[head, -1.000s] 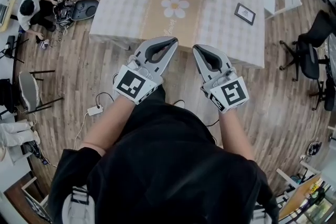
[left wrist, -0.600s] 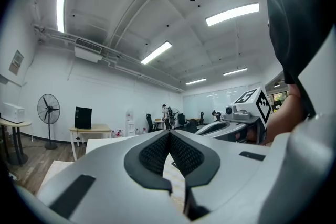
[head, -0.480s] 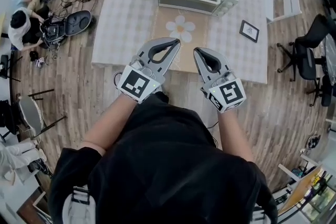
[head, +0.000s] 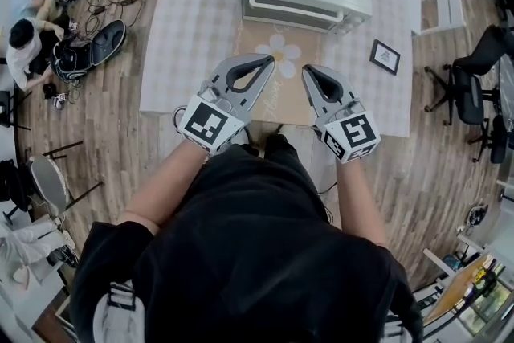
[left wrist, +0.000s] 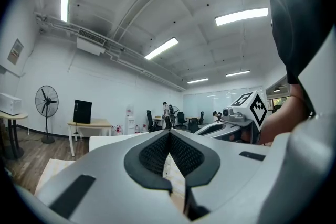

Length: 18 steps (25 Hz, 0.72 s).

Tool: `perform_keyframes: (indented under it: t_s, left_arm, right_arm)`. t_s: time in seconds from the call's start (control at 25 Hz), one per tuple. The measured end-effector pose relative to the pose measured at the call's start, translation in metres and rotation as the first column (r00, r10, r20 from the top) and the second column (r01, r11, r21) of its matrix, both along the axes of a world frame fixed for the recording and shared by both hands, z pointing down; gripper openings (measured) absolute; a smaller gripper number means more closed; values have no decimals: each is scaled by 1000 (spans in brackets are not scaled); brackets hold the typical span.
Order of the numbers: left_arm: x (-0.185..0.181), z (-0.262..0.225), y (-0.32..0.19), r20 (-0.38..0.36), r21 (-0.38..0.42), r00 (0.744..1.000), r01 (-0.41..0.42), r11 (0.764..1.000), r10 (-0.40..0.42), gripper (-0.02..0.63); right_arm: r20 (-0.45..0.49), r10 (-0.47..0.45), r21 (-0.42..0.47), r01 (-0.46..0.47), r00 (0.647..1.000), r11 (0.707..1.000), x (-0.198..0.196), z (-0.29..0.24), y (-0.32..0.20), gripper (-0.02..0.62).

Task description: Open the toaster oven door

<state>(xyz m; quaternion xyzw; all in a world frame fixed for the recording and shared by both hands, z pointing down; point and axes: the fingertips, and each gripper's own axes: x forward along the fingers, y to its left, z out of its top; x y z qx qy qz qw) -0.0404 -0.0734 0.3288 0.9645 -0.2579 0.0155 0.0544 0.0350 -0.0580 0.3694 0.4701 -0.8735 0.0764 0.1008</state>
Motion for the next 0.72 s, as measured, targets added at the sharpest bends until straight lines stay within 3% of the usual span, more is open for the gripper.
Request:
perform_keyframes:
  t_s: [0.72]
  left_arm:
    - [36, 19, -87, 8, 45, 989, 149, 988, -150, 15]
  right_arm:
    - [-84, -187, -110, 177, 979, 978, 37, 37, -88, 31]
